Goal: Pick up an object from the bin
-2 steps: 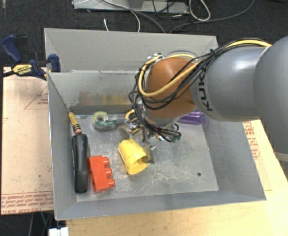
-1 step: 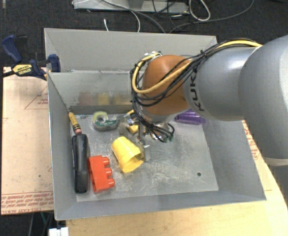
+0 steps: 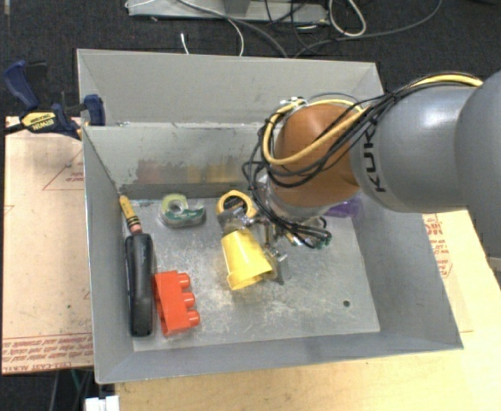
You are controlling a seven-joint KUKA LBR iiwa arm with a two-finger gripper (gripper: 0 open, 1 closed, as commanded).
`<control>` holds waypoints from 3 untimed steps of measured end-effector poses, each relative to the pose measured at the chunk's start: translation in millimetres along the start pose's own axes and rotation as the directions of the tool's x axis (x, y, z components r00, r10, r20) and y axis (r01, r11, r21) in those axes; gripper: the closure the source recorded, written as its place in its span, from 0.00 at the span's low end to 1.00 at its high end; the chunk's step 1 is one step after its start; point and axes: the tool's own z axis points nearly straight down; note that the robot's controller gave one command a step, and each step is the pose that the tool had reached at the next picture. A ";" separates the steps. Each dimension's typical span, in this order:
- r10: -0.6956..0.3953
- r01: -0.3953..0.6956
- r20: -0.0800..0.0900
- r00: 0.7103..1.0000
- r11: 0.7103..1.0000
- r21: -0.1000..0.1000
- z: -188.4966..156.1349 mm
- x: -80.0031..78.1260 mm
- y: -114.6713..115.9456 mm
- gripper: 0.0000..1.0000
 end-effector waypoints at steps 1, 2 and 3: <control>-0.092 0.092 0.008 0.996 0.996 0.014 -2.3 16.4 18.6 0.00; 0.094 -0.094 0.015 0.995 0.996 0.003 -0.1 14.7 -40.7 1.00; 0.094 -0.094 0.015 0.995 0.996 0.003 -0.1 14.7 -40.9 1.00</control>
Offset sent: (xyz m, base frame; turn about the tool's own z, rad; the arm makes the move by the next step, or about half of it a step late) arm 0.0066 -0.0456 -0.0083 0.0913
